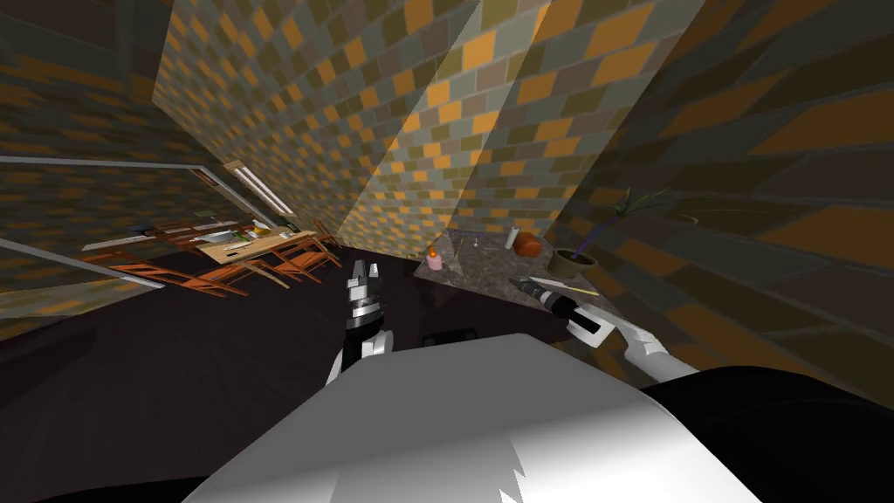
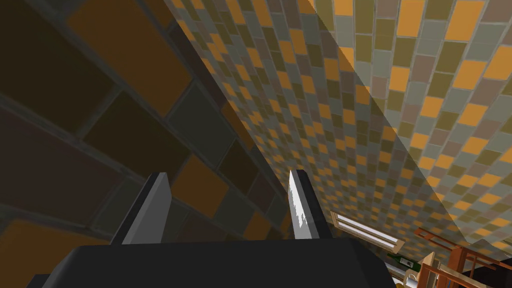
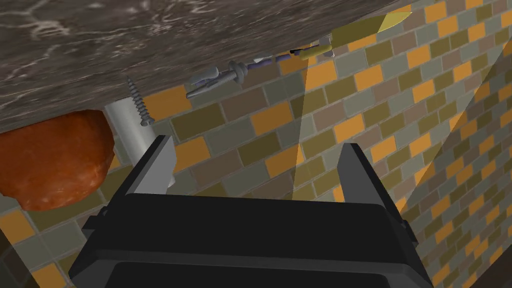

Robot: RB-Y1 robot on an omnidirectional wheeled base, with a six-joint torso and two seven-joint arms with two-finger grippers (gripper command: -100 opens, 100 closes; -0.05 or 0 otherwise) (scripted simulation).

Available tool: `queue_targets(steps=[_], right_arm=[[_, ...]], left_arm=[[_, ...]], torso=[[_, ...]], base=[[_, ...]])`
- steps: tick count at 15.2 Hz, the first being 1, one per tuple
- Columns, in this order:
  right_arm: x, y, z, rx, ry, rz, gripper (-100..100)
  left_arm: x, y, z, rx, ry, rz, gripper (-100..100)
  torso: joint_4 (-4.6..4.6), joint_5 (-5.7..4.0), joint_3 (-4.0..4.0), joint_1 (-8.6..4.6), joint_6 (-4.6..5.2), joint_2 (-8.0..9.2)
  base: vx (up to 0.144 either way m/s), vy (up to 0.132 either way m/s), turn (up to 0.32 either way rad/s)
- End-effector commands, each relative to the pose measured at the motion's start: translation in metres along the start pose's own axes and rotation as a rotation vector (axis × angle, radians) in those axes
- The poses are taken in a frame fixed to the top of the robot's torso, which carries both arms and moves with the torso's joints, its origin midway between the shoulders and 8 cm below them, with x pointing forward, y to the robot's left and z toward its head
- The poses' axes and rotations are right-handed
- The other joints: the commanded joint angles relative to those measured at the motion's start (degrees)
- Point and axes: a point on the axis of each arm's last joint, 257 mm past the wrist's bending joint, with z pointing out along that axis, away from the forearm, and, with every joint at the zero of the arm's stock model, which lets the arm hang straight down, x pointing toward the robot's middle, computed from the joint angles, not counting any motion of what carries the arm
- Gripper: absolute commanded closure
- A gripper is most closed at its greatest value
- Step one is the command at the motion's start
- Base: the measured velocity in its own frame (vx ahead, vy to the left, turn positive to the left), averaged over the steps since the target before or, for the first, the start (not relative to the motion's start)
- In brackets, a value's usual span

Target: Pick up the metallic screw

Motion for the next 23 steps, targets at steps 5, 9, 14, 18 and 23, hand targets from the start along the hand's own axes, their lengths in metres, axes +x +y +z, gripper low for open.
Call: queue_targets(steps=[5, 9, 14, 18, 23], right_arm=[[0.012, -0.062, -0.020, 0.108, 0.104, -0.138, -100], [0.015, -0.114, -0.046, 0.201, 0.196, -0.259, -100], [0.013, -0.183, -0.091, 0.327, 0.331, -0.422, -100], [0.006, -0.226, -0.127, 0.408, 0.423, -0.524, -100], [0.001, -0.274, -0.181, 0.504, 0.557, -0.645, -100]], left_arm=[[0.000, 0.000, 0.000, 0.000, 0.000, 0.000, 0], [0.000, 0.000, 0.000, 0.000, 0.000, 0.000, 0], [0.000, 0.000, 0.000, 0.000, 0.000, 0.000, 0], [0.000, 0.000, 0.000, 0.000, 0.000, 0.000, 0], [0.000, 0.000, 0.000, 0.000, 0.000, 0.000, 0]], torso=[[-0.01, 0.01, -0.02, 0.05, -0.04, -0.04], [0.00, 0.00, -0.01, 0.01, -0.04, -0.03], [-0.01, 0.03, -0.03, 0.10, -0.02, -0.05], [-0.02, 0.04, -0.06, 0.11, -0.06, -0.12], [-0.03, 0.04, -0.08, 0.12, -0.02, -0.13]], base=[[0.038, 0.082, 0.138], [0.043, 0.082, 0.150], [0.058, 0.097, 0.163], [0.066, 0.093, 0.191], [0.078, 0.091, 0.154]])
